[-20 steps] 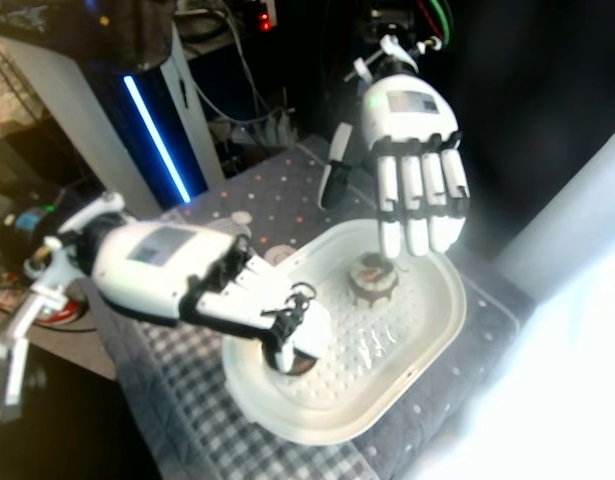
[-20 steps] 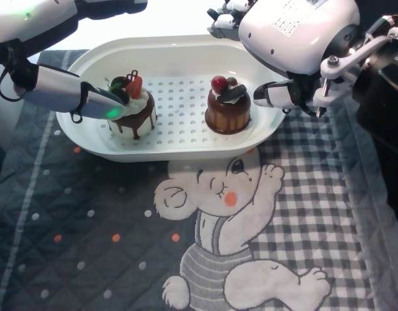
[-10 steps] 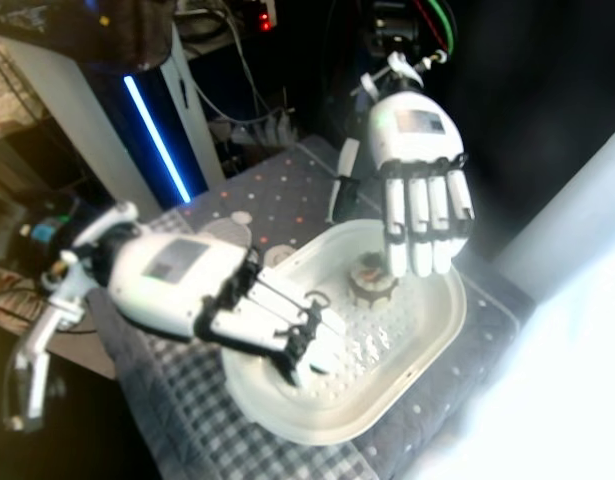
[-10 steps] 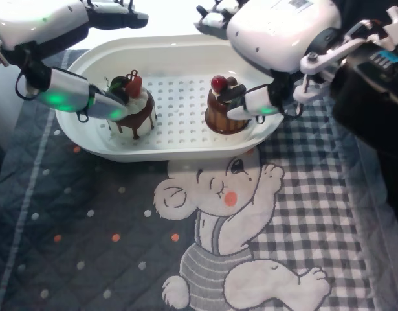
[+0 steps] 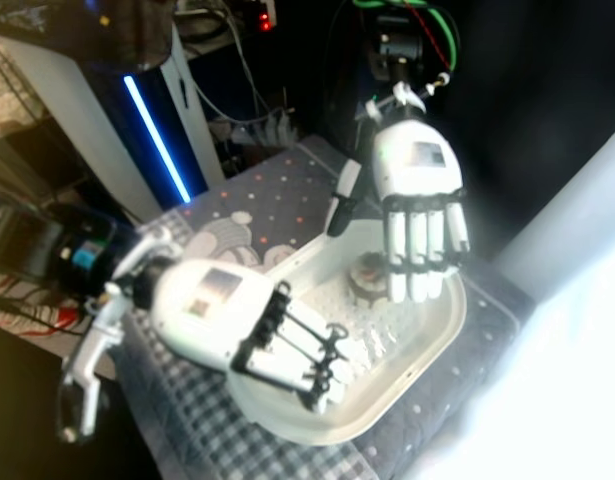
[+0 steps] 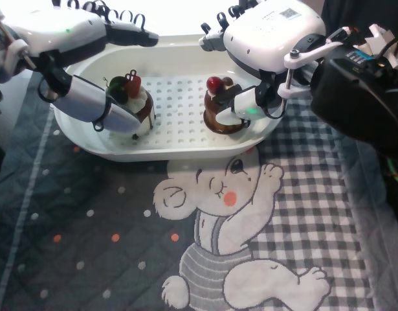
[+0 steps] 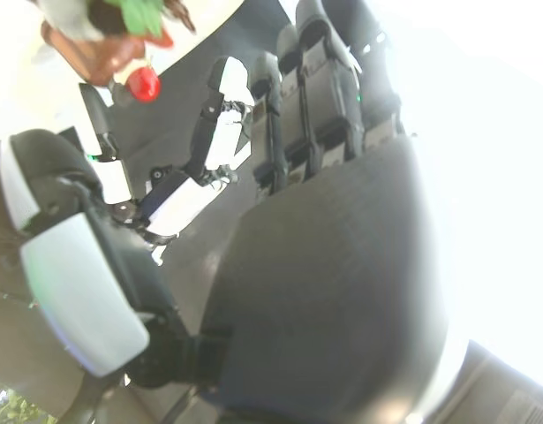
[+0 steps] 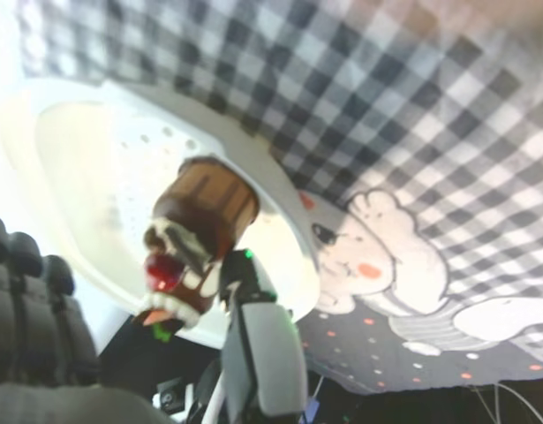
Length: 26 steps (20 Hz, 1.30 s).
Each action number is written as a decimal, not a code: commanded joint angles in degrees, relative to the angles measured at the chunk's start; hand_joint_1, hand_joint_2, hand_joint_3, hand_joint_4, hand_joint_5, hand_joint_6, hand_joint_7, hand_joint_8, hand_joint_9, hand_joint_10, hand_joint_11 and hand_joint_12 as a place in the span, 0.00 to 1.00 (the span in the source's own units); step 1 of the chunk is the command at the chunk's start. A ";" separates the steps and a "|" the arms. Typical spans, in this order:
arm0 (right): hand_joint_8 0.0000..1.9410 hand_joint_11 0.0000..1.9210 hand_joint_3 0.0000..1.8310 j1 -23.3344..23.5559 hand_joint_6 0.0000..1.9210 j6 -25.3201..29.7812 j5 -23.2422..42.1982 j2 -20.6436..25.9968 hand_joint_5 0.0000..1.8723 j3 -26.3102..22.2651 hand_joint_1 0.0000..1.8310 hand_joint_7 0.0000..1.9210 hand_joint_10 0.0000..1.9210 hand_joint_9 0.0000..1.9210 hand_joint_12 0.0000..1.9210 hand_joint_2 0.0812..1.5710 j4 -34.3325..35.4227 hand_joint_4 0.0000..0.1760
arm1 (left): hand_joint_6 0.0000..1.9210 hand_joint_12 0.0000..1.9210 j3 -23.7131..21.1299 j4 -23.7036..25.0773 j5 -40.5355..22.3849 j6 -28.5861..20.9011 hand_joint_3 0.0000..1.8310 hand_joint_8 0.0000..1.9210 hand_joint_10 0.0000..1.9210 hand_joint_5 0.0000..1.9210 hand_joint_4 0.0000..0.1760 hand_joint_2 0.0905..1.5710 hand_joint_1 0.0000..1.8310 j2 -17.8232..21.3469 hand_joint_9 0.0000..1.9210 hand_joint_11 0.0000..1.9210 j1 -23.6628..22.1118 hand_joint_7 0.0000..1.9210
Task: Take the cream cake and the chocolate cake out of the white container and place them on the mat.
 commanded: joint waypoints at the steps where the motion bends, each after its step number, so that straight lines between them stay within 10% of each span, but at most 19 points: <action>1: 0.01 0.01 0.00 1.02 0.01 -0.26 4.86 -0.42 0.28 0.70 0.42 0.33 0.05 0.31 0.75 0.52 -0.32 0.00 | 0.01 0.68 0.56 -0.27 -5.42 0.05 0.01 0.02 0.05 0.18 0.00 0.52 0.44 -0.38 0.22 0.00 -0.31 0.21; 8: 0.01 0.16 0.00 1.02 0.01 -0.26 3.05 -2.09 0.44 2.30 0.53 0.47 0.17 0.42 0.79 0.62 1.32 0.00 | 0.02 0.74 3.55 -2.41 -2.96 0.05 0.01 0.03 0.13 0.35 0.00 0.70 0.52 -2.80 0.40 0.14 0.31 0.42; 9: 0.02 0.19 0.00 1.02 0.41 -0.26 2.96 -2.16 0.50 2.30 0.61 0.53 0.21 0.45 0.80 0.68 1.32 0.00 | 0.56 0.66 3.70 -2.57 -2.84 0.03 0.00 0.46 0.15 0.35 0.00 0.74 0.63 -2.92 0.48 0.25 0.53 0.49; 10: 0.44 0.16 0.00 1.02 0.45 -0.25 2.94 -2.17 0.57 2.30 0.66 0.48 0.36 0.41 0.88 0.69 1.33 0.00 | 0.69 0.68 3.82 -2.63 -2.72 0.02 0.00 0.59 0.62 0.33 0.00 0.76 0.71 -3.00 0.42 0.27 0.67 0.44; 13: 0.63 0.27 0.00 1.02 0.29 -0.24 2.93 -2.16 0.58 2.28 0.75 0.47 0.82 0.38 1.00 0.72 1.34 0.00 | 0.71 0.94 4.50 -4.01 -2.48 0.01 0.00 0.62 0.70 0.34 0.00 0.76 0.80 -3.24 0.39 0.30 1.19 0.41; 15: 0.62 0.25 0.00 1.02 0.26 -0.24 2.94 -2.14 0.61 2.25 0.75 0.47 0.82 0.38 1.00 0.71 1.34 0.00 | 0.71 0.94 4.69 -4.26 -2.60 -0.42 0.00 0.62 0.70 0.35 0.00 0.76 0.80 -3.23 0.39 0.30 1.38 0.41; 17: 0.61 0.23 0.00 1.02 0.42 -0.24 2.95 -2.10 0.53 2.14 0.74 0.46 0.79 0.37 0.98 0.72 1.34 0.00 | 0.74 0.73 4.70 -4.26 -2.75 -0.60 0.00 0.62 0.75 0.35 0.00 0.76 0.74 -3.21 0.38 0.28 1.42 0.42; 18: 0.62 0.24 0.00 1.02 0.43 -0.24 2.97 -2.09 0.53 2.01 0.74 0.44 0.81 0.37 1.00 0.73 1.34 0.00 | 0.71 0.88 4.69 -4.26 -2.91 -0.70 0.00 0.60 0.69 0.35 0.00 0.75 0.79 -3.21 0.41 0.30 1.43 0.42; 26: 0.54 0.23 0.00 1.01 0.64 -0.23 14.61 4.43 0.47 -6.72 0.74 0.45 0.76 0.36 0.84 0.74 -0.89 0.00 | 0.73 0.80 -1.88 -2.69 -13.98 -2.93 0.00 0.62 0.79 0.33 0.00 0.77 0.73 1.85 0.38 0.25 2.80 0.42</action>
